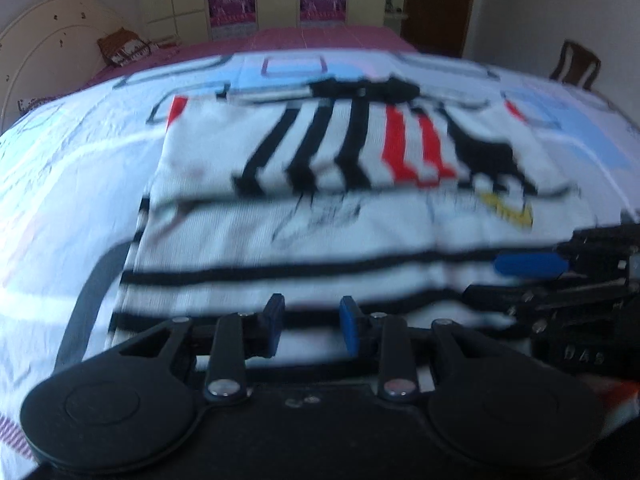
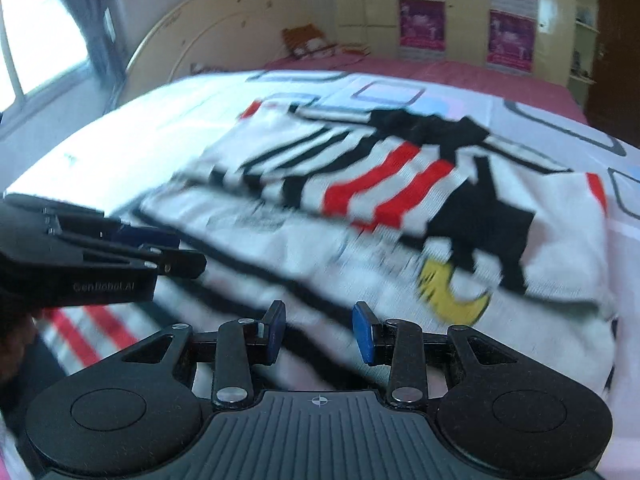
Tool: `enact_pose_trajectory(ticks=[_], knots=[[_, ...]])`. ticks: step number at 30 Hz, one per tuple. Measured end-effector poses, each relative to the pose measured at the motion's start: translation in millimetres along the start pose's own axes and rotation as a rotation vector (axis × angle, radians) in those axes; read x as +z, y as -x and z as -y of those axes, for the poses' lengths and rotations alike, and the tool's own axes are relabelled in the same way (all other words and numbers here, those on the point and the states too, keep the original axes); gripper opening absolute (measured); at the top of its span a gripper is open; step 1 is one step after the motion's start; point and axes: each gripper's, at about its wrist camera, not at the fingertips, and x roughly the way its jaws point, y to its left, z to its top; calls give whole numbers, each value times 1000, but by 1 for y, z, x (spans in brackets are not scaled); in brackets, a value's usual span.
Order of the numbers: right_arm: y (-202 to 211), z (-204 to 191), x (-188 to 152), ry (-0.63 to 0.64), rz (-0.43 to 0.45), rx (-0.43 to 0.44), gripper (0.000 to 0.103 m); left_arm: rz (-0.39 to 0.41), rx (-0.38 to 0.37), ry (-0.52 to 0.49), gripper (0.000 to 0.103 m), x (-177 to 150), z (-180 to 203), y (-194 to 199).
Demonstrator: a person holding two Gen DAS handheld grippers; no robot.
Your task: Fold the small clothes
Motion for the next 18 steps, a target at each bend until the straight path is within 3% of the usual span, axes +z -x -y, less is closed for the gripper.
enact_pose_trajectory(ticks=[4, 13, 18], knots=[[7, -3, -15, 46, 2, -74, 37, 1, 8, -42, 33, -18, -11, 9], [36, -8, -39, -33, -10, -210, 37, 6, -23, -24, 33, -39, -32, 28], [58, -30, -42, -97, 39, -204, 37, 13, -61, -11, 34, -46, -36, 43]])
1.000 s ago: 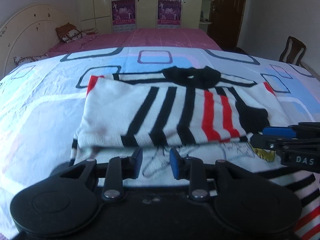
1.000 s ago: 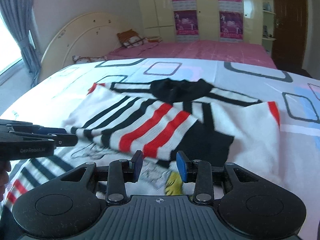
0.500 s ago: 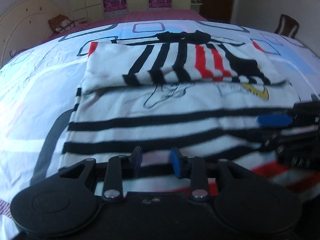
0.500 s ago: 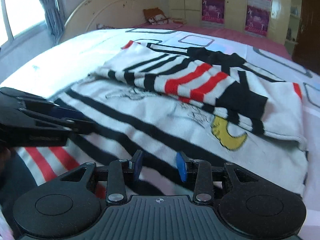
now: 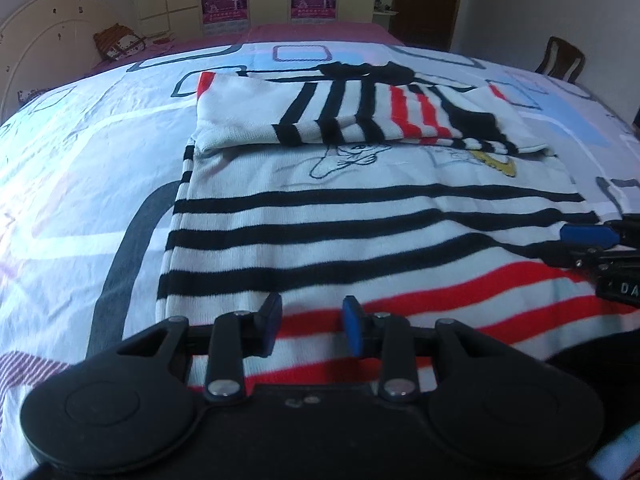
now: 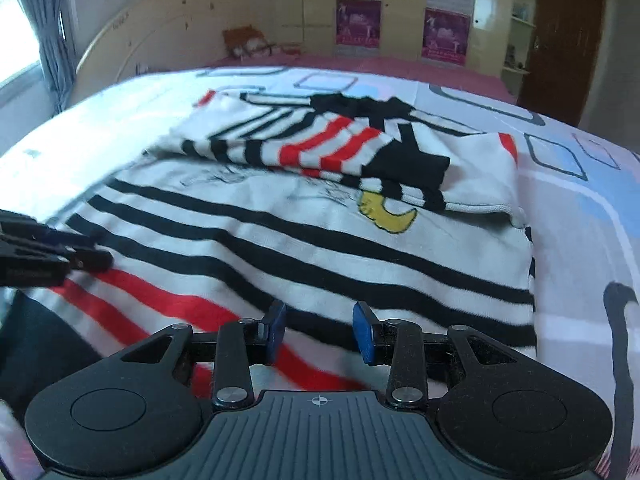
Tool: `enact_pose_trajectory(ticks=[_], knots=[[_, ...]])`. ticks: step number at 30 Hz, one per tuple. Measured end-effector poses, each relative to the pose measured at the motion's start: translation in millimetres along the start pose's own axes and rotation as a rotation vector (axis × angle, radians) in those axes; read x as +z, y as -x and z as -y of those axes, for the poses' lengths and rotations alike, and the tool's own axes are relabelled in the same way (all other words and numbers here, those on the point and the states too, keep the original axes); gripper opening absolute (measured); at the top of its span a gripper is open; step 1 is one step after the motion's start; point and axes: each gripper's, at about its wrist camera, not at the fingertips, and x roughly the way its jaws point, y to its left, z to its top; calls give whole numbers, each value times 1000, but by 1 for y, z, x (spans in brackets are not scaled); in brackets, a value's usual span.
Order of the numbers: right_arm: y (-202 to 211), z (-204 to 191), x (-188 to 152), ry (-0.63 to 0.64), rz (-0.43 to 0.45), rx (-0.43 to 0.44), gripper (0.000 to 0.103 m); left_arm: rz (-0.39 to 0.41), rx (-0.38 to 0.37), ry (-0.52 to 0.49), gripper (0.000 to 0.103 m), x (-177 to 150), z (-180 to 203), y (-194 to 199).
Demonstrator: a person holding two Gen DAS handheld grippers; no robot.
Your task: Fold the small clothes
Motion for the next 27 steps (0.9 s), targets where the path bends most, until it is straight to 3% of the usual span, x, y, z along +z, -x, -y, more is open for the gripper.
enact_pose_trajectory(ticks=[4, 9, 20, 27], knots=[[11, -18, -8, -15, -6, 1, 37, 9, -21, -25, 38, -10, 1, 9], [13, -19, -31, -45, -59, -78, 37, -2, -22, -53, 39, -25, -7, 15], [62, 10, -65, -172, -54, -203, 37, 8, -19, 34, 51, -52, -48, 47], [84, 21, -88, -246, -59, -262, 37, -28, -80, 102, 54, -78, -58, 59]])
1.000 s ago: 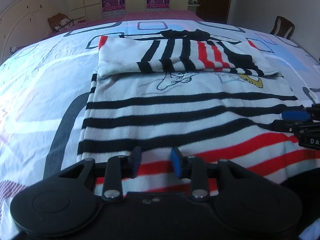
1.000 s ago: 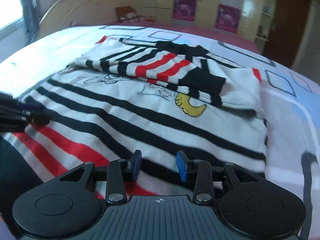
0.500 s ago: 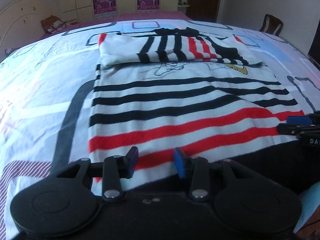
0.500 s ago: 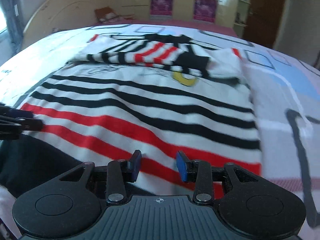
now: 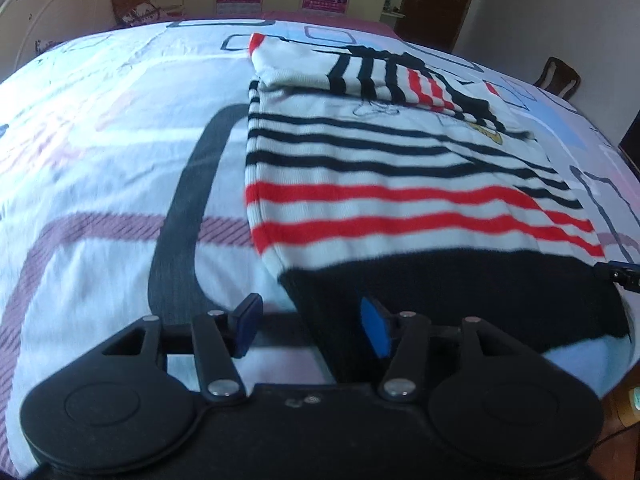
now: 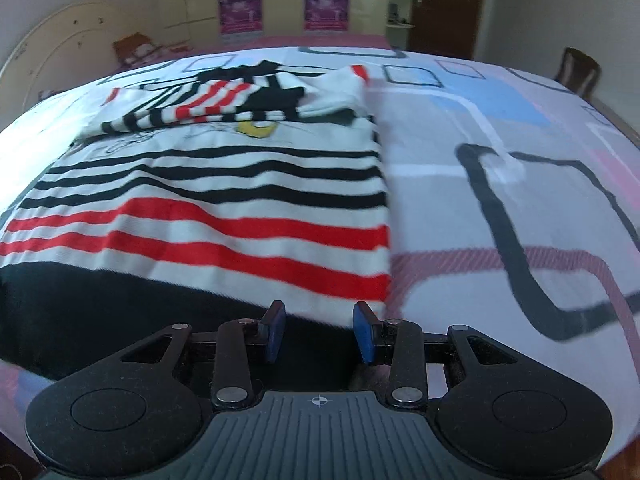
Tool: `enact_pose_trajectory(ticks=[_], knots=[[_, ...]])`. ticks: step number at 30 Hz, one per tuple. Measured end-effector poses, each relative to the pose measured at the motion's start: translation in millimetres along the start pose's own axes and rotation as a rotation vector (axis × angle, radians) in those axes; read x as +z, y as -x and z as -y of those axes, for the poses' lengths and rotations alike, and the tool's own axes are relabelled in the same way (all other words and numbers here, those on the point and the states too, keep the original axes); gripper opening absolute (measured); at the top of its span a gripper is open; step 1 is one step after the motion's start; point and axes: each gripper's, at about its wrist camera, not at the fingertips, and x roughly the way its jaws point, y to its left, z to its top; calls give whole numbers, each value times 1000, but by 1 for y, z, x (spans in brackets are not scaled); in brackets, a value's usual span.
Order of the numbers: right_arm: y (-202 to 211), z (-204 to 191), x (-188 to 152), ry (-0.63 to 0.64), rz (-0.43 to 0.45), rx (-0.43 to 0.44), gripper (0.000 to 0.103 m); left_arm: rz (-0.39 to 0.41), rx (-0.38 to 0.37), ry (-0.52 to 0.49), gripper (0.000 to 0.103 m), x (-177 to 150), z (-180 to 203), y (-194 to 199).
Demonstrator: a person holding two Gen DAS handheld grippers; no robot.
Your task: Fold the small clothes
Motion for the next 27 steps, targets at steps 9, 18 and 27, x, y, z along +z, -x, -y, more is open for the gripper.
enact_pose_trajectory(ticks=[9, 18, 27], knots=[[14, 4, -20, -46, 6, -7, 82, -22, -99, 35, 39, -13, 4, 4], [13, 0, -26, -107, -38, 68, 33, -39, -173, 57, 11, -11, 4, -1], [26, 1, 1, -111, 20, 160, 6, 62, -232, 49, 9, 18, 9, 14]])
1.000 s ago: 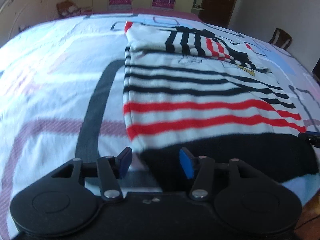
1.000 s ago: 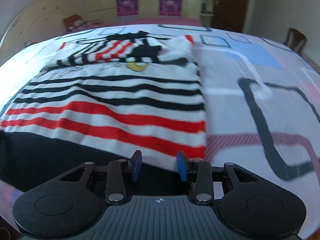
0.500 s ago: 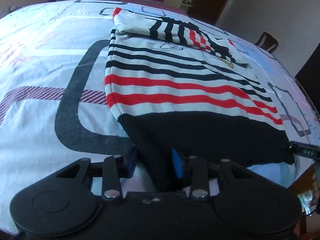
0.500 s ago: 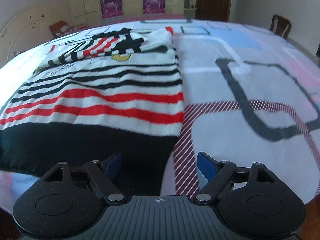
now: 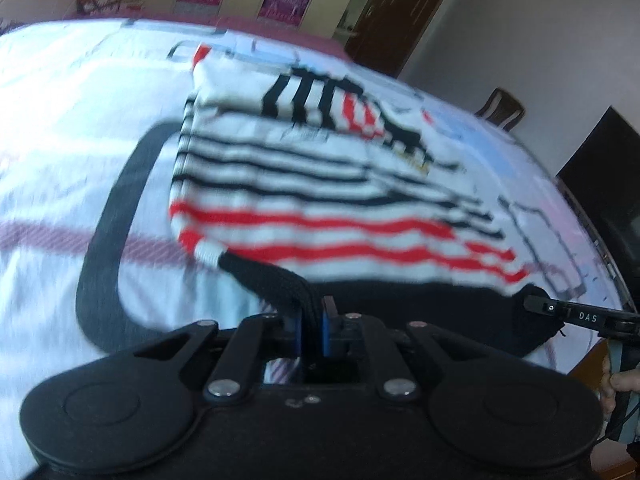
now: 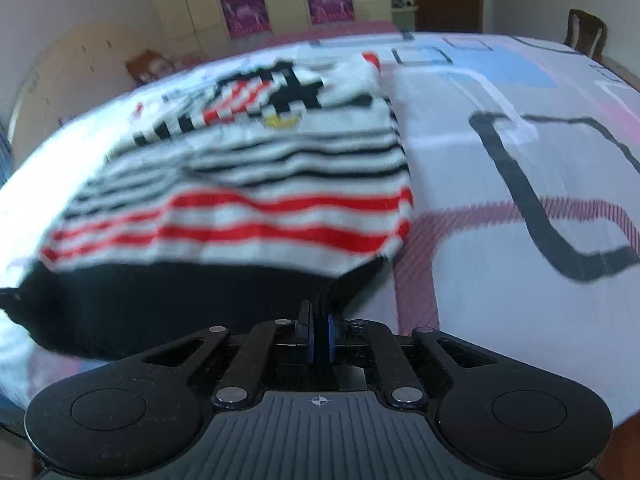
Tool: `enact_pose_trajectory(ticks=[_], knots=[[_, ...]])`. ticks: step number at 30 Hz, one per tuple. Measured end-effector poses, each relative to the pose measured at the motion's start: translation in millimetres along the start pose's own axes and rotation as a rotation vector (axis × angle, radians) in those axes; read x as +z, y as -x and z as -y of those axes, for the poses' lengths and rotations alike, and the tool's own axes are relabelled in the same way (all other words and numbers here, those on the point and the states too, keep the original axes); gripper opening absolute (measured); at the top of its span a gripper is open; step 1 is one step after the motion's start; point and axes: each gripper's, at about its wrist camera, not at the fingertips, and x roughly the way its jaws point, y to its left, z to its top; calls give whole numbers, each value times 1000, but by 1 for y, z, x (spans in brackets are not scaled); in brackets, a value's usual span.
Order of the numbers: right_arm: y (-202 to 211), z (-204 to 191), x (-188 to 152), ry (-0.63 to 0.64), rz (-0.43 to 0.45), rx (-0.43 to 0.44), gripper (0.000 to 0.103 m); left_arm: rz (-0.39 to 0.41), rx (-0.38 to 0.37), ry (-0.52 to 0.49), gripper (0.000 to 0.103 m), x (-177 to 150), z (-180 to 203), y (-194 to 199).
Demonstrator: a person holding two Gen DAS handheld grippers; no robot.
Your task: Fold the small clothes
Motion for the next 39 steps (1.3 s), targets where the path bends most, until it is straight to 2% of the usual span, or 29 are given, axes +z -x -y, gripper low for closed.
enact_pose_trajectory(ticks=[8, 15, 19, 23, 27, 34, 36, 39], knots=[[-8, 4, 73, -32, 135, 79, 6, 132, -11, 2, 8, 66, 4, -8], [-46, 7, 160, -19, 227, 102, 6, 221, 19, -2, 8, 143, -1, -42], [-81, 18, 206, -33, 235, 102, 6, 243, 50, 7, 8, 186, -9, -72], [-124, 31, 242, -70, 210, 102, 6, 239, 88, 8, 8, 221, -17, -107], [-170, 42, 263, -108, 167, 99, 6, 210, 124, 7, 8, 242, -24, -143], [-222, 61, 278, -164, 97, 83, 6, 140, 203, 16, 9, 253, -43, -190], [-231, 65, 280, -170, 83, 74, 6, 110, 220, 22, 13, 254, -48, -200], [-238, 73, 284, -194, 70, 85, 7, 103, 202, 47, 20, 255, -56, -201]])
